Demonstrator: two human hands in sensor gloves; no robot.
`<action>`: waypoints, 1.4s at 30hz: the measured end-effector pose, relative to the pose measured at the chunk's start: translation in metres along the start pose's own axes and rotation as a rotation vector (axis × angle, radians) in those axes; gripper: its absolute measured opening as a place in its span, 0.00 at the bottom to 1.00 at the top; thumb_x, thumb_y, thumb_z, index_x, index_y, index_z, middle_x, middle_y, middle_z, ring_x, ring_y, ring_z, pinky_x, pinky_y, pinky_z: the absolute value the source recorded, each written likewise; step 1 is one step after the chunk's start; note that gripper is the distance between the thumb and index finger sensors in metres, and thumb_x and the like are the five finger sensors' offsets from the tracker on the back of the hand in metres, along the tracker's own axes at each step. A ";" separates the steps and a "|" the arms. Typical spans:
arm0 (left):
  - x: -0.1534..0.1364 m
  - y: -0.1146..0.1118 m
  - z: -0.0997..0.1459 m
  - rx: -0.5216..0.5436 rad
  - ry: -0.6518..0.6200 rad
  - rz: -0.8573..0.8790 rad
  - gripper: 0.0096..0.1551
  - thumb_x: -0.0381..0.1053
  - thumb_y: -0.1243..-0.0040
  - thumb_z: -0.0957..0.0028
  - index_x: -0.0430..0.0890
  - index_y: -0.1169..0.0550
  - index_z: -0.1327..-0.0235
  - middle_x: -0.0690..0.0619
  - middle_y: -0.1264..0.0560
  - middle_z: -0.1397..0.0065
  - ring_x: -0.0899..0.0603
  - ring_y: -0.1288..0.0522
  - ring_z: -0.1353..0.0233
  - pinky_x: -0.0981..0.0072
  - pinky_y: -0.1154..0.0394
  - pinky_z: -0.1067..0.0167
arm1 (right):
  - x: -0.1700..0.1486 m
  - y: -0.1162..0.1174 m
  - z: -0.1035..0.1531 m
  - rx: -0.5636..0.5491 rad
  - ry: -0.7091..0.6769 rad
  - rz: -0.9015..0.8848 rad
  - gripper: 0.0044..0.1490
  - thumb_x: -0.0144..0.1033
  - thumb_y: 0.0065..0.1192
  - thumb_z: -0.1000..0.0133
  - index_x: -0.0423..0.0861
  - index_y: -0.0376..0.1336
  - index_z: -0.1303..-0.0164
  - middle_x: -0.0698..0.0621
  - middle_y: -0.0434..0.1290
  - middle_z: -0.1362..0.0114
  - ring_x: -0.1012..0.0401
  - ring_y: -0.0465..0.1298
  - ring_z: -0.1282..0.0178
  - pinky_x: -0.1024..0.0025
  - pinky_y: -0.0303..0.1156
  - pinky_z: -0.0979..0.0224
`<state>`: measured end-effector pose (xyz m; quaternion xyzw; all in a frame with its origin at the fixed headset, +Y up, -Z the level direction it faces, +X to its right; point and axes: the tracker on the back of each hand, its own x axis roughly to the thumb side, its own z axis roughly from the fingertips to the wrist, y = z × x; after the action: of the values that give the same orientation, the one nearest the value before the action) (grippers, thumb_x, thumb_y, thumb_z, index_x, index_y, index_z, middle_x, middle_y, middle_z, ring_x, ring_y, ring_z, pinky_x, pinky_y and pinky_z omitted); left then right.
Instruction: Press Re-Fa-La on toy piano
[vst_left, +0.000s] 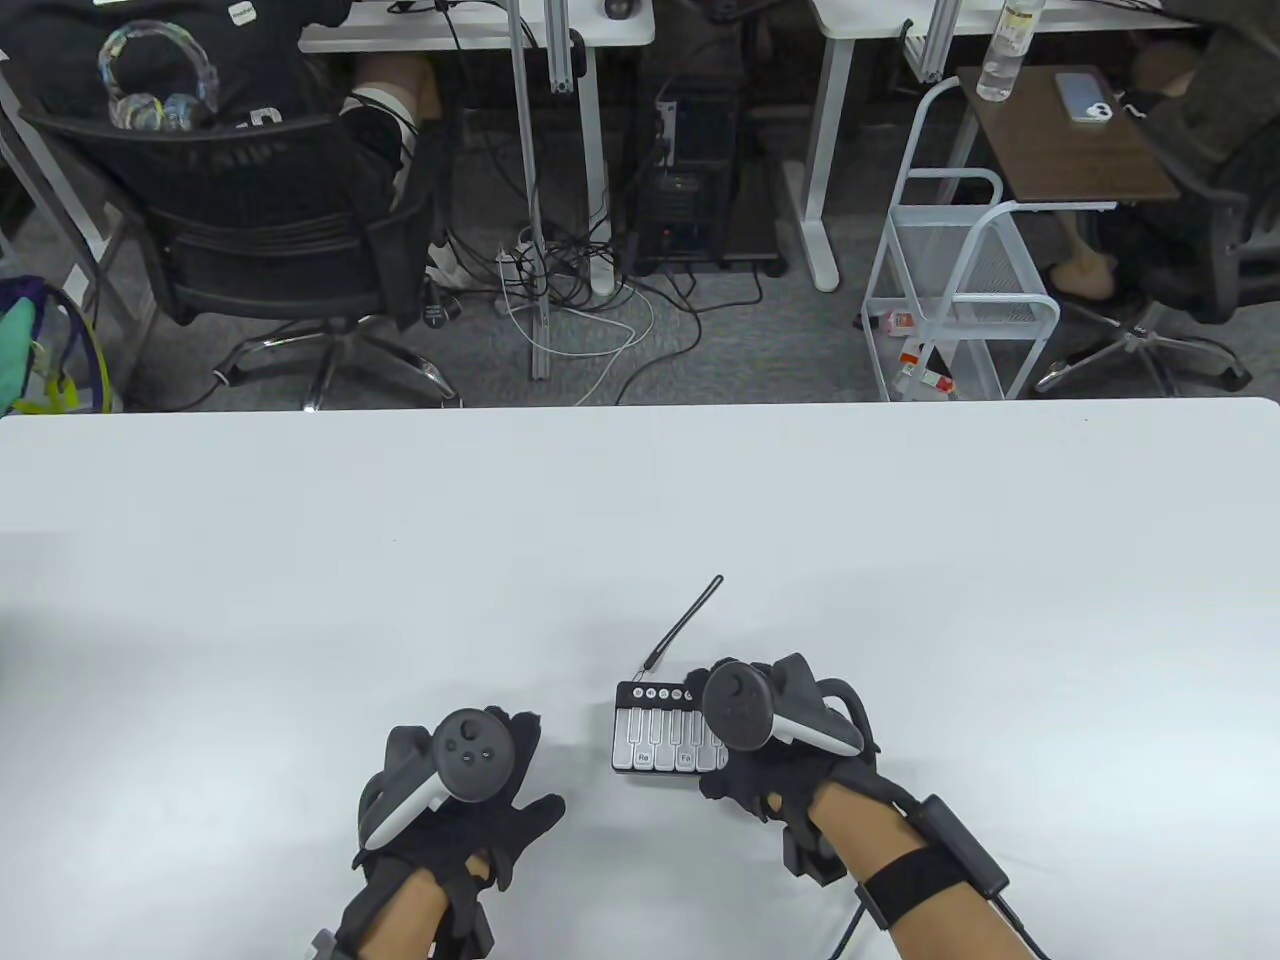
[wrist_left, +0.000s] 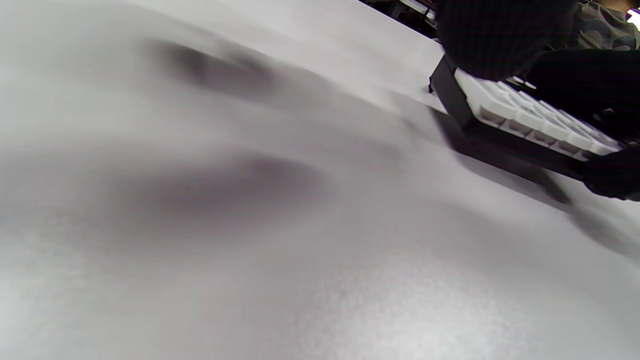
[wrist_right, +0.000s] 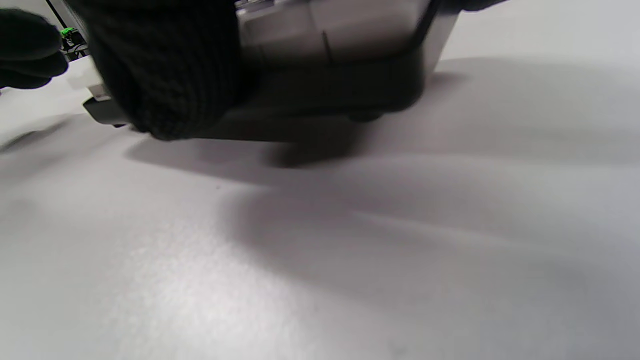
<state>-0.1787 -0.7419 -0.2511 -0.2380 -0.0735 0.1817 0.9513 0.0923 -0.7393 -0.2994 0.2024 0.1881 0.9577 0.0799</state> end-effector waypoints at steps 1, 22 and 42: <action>0.000 0.000 0.000 0.000 0.000 0.001 0.52 0.71 0.48 0.50 0.53 0.55 0.20 0.45 0.58 0.15 0.30 0.57 0.16 0.29 0.53 0.26 | 0.000 0.003 0.001 0.005 -0.006 -0.001 0.61 0.47 0.74 0.58 0.47 0.39 0.26 0.41 0.41 0.18 0.36 0.49 0.18 0.29 0.51 0.23; 0.000 -0.001 -0.001 -0.007 -0.004 0.002 0.52 0.71 0.48 0.50 0.53 0.55 0.20 0.45 0.58 0.15 0.30 0.57 0.16 0.30 0.53 0.26 | -0.008 0.020 0.006 0.022 -0.032 -0.048 0.64 0.46 0.75 0.59 0.48 0.37 0.26 0.44 0.38 0.18 0.37 0.45 0.16 0.31 0.45 0.23; 0.001 -0.002 0.000 -0.011 -0.007 0.004 0.52 0.71 0.48 0.50 0.53 0.55 0.20 0.45 0.58 0.15 0.30 0.57 0.16 0.30 0.53 0.26 | 0.026 -0.017 0.011 -0.081 -0.052 -0.066 0.49 0.52 0.65 0.53 0.48 0.49 0.26 0.45 0.47 0.18 0.38 0.51 0.18 0.36 0.48 0.22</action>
<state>-0.1772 -0.7431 -0.2506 -0.2428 -0.0776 0.1838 0.9493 0.0744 -0.7142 -0.2879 0.2177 0.1536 0.9558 0.1243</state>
